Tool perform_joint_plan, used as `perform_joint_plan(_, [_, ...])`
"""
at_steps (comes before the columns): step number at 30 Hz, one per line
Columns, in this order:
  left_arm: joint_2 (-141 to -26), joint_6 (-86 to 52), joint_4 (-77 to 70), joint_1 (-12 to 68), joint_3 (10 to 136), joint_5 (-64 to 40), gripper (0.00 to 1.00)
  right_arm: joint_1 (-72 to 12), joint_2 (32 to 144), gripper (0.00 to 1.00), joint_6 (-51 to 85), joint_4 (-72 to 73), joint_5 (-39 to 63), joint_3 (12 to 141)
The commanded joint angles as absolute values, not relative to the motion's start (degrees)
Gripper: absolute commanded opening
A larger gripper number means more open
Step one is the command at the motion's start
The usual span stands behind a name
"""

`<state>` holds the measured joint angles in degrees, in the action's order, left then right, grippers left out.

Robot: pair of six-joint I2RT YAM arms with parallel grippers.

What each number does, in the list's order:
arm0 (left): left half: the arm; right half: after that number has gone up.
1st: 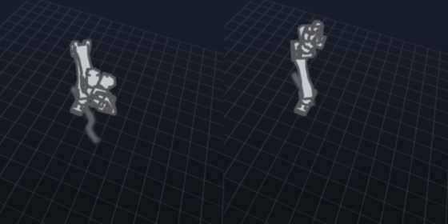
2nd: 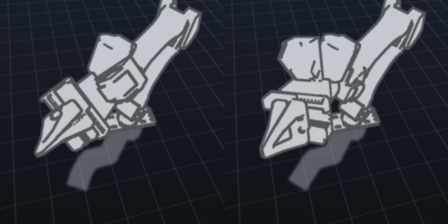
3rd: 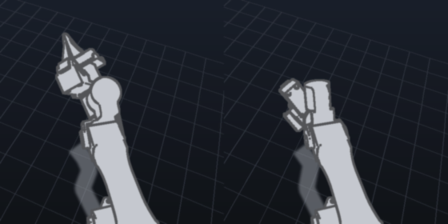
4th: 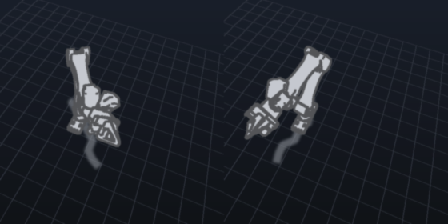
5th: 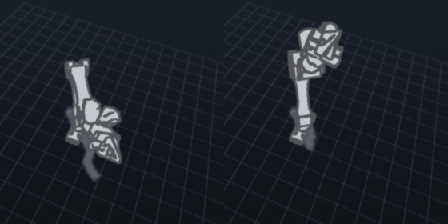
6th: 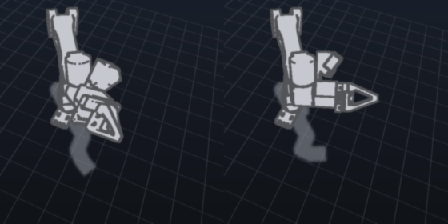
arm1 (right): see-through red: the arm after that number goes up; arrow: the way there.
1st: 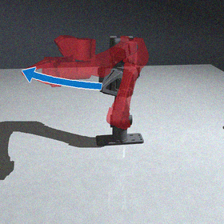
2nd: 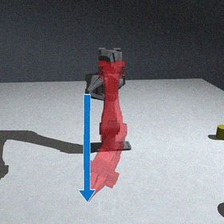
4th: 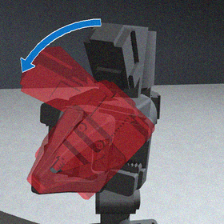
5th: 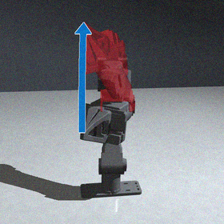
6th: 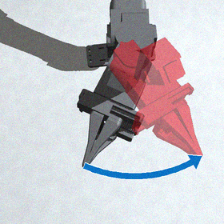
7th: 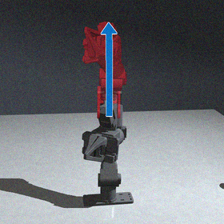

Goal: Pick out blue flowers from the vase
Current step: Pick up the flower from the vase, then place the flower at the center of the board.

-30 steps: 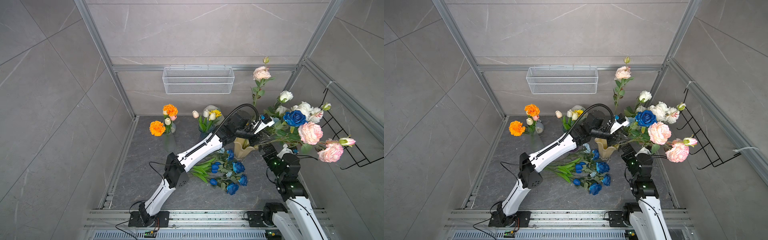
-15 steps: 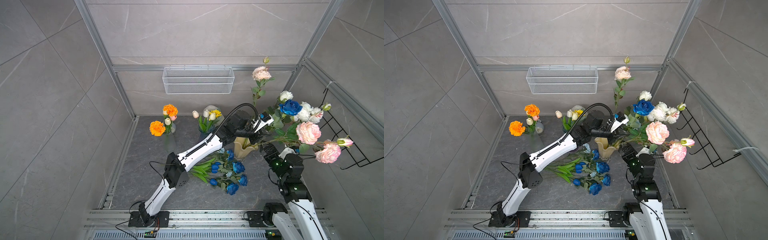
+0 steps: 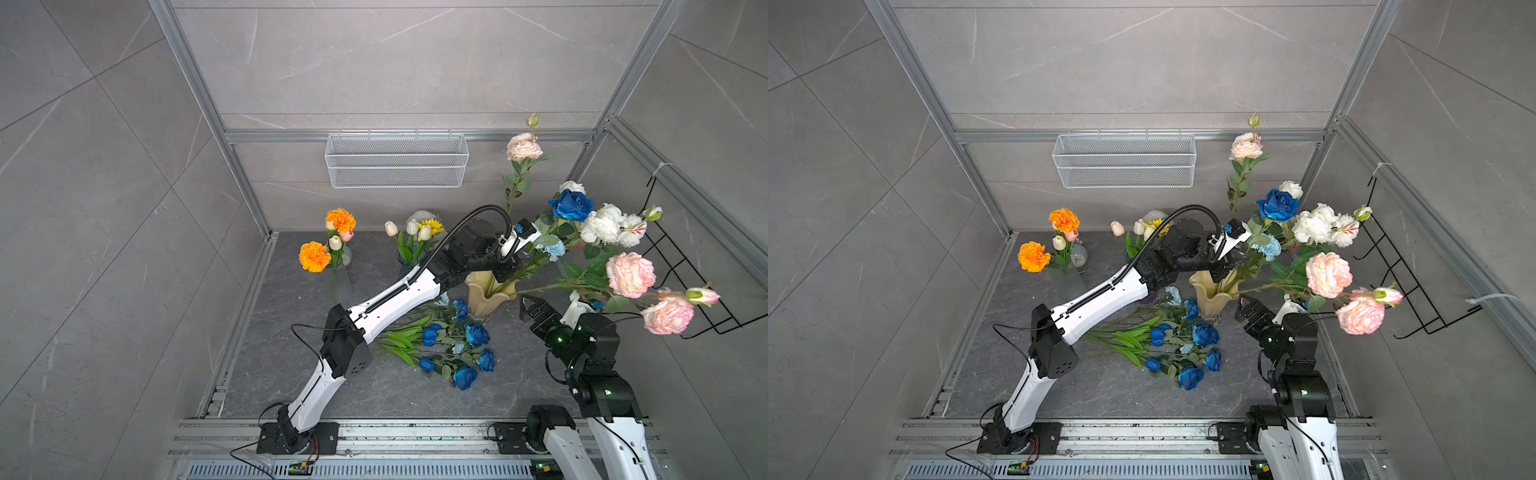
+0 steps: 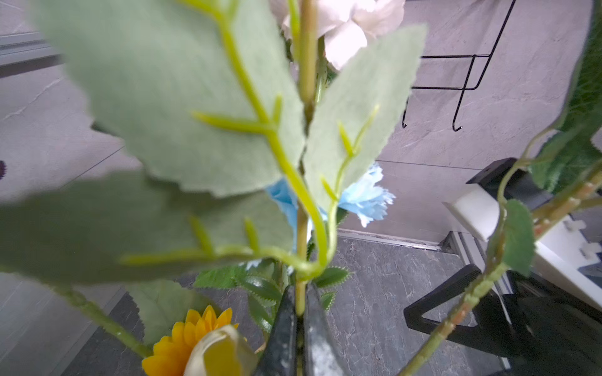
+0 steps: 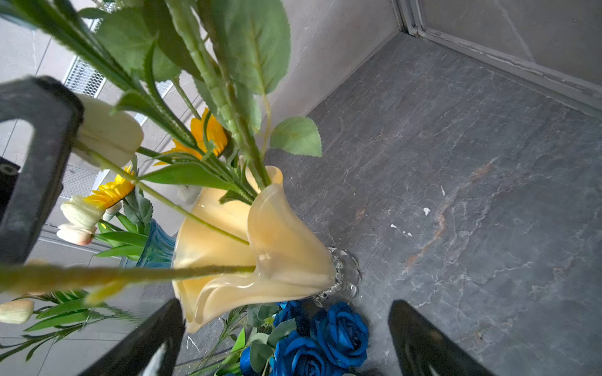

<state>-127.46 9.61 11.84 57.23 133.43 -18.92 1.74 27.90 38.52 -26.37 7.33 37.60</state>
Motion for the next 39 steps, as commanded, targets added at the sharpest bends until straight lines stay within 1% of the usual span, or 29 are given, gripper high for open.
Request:
perform_joint_plan(1, [-123.43,12.34,14.17,56.83,132.8,-16.53,0.0,1.66,26.77,1.0,37.37,-24.65,10.78,37.98])
perform_joint_plan(6, [-120.21,13.48,13.87,56.81,129.17,-15.5,0.0,1.67,28.8,1.0,38.81,-17.14,10.5,35.83])
perform_joint_plan(13, [-114.3,14.88,12.58,56.84,122.23,-13.41,0.0,1.61,37.67,1.0,39.03,-8.88,8.09,35.95])
perform_joint_plan(14, [-113.41,15.17,12.33,56.83,121.47,-13.12,0.0,1.65,39.15,0.99,38.49,-8.35,8.09,36.45])
perform_joint_plan(17, [-111.91,15.97,12.65,56.78,121.05,-12.78,0.0,1.58,42.25,0.92,38.1,-5.95,8.85,37.34])
perform_joint_plan(19, [-110.91,16.25,12.46,56.79,120.86,-12.49,0.0,1.58,43.36,0.89,38.19,-4.87,8.99,37.44])
perform_joint_plan(29, [-105.71,19.34,14.41,56.75,121.45,-10.0,0.0,1.58,44.53,0.84,37.69,-3.45,8.33,36.89])
perform_joint_plan(39, [-102.61,21.61,12.91,56.69,122.07,-9.58,0.0,1.58,45.04,0.83,36.94,-3.35,8.82,37.17])
